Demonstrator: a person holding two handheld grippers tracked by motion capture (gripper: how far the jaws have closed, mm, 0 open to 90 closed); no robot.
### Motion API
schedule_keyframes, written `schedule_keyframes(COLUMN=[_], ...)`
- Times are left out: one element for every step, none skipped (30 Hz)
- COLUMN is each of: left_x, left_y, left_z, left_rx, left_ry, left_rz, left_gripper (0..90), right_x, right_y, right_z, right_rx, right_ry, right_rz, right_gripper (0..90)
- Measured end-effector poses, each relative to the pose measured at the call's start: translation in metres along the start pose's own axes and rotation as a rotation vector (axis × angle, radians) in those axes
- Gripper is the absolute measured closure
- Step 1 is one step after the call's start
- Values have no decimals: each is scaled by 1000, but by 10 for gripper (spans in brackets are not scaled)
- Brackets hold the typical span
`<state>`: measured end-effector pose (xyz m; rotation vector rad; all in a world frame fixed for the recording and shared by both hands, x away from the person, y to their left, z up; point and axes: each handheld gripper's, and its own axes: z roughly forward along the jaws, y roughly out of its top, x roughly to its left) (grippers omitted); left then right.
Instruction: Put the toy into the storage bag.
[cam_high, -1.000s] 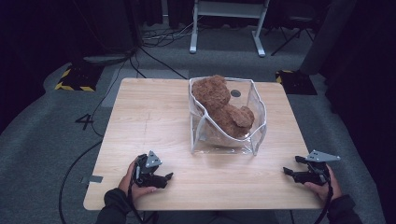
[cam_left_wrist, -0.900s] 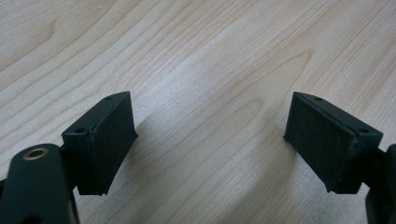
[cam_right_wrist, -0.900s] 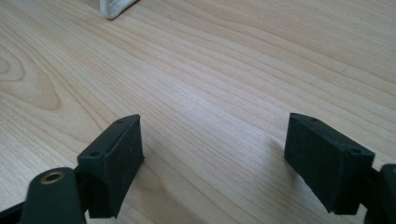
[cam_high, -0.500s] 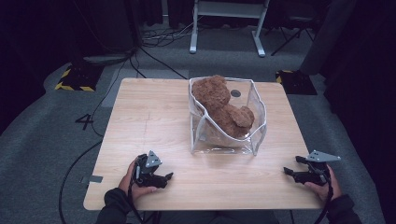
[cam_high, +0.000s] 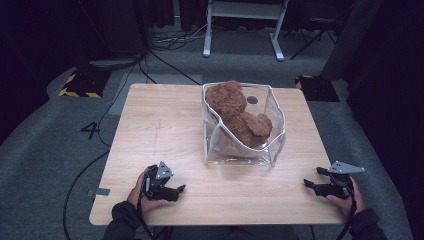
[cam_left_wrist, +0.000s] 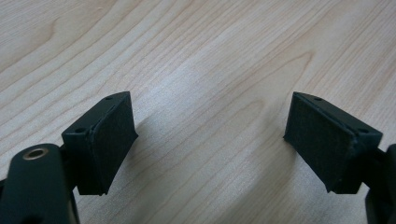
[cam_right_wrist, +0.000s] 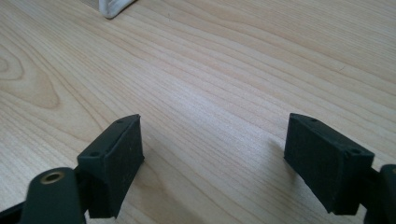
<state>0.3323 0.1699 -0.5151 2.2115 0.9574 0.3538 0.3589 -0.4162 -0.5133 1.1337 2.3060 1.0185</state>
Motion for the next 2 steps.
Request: schedule_keyframes(left_x=[0, 0], left_y=[0, 0], left_z=[0, 0], left_rx=[0, 0], left_ry=[0, 1], left_rz=[0, 1], left_gripper=[164, 163], right_x=[0, 0], right_y=[0, 0], right_z=[0, 0], right_rx=[0, 0], right_ry=[0, -1], right_rz=[0, -2], right_gripper=[196, 196])
